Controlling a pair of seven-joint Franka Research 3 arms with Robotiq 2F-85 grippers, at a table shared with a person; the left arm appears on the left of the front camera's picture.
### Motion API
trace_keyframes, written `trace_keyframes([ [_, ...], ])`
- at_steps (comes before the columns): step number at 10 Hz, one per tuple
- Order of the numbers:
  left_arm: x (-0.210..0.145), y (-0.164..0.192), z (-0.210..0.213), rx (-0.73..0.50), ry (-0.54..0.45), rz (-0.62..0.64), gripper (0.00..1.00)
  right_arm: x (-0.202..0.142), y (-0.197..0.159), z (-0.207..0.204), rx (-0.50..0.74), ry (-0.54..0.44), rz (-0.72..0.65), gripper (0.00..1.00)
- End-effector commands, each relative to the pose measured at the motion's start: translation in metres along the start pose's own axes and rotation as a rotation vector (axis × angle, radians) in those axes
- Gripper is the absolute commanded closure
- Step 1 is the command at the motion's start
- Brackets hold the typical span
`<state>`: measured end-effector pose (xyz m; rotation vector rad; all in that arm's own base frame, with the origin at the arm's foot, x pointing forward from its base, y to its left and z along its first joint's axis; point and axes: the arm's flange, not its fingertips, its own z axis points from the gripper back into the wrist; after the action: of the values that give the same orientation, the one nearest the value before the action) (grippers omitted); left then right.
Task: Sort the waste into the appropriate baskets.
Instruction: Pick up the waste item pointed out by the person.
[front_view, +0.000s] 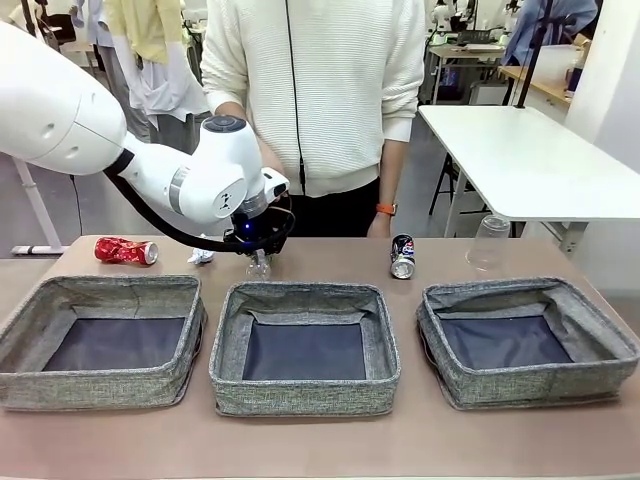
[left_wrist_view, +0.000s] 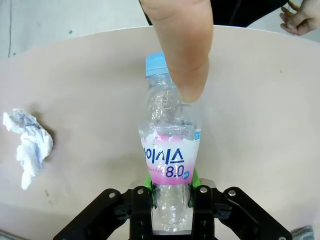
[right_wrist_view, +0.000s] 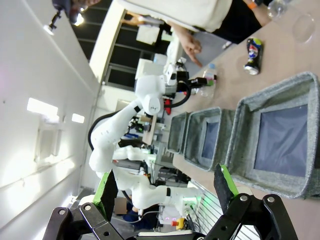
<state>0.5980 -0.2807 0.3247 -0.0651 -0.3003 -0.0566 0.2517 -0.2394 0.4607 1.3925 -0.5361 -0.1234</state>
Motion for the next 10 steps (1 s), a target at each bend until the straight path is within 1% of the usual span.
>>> trace_keyframes([
  [1,-0.002,0.002,-0.007,0.010,0.032,0.007,1.00,0.003,0.002,0.000,0.018,-0.008,0.028,0.00],
  [3,-0.003,0.005,0.003,0.003,0.067,0.039,1.00,0.003,0.002,0.000,0.018,-0.008,0.028,0.00],
  [4,-0.008,0.006,0.026,-0.042,0.106,0.041,1.00,0.003,0.002,0.000,0.018,-0.008,0.028,0.00],
  [5,-0.015,0.011,0.066,-0.055,0.128,0.057,1.00,0.003,0.002,0.000,0.018,-0.008,0.028,0.00],
  [6,-0.022,0.022,0.111,-0.031,0.115,0.093,1.00,0.003,0.002,0.000,0.018,-0.008,0.028,0.00],
  [7,-0.032,0.038,0.159,-0.007,0.134,0.169,1.00,0.003,0.002,0.000,0.018,-0.008,0.028,0.00],
  [8,-0.044,0.051,0.191,-0.022,0.202,0.233,1.00,0.003,0.002,0.000,0.018,-0.008,0.028,0.00],
  [9,-0.065,0.046,0.217,-0.141,0.364,0.124,1.00,0.003,0.002,0.000,0.018,-0.008,0.028,0.00],
  [10,-0.089,0.033,0.233,-0.173,0.438,-0.009,1.00,0.003,0.002,0.000,0.018,-0.008,0.028,0.00],
])
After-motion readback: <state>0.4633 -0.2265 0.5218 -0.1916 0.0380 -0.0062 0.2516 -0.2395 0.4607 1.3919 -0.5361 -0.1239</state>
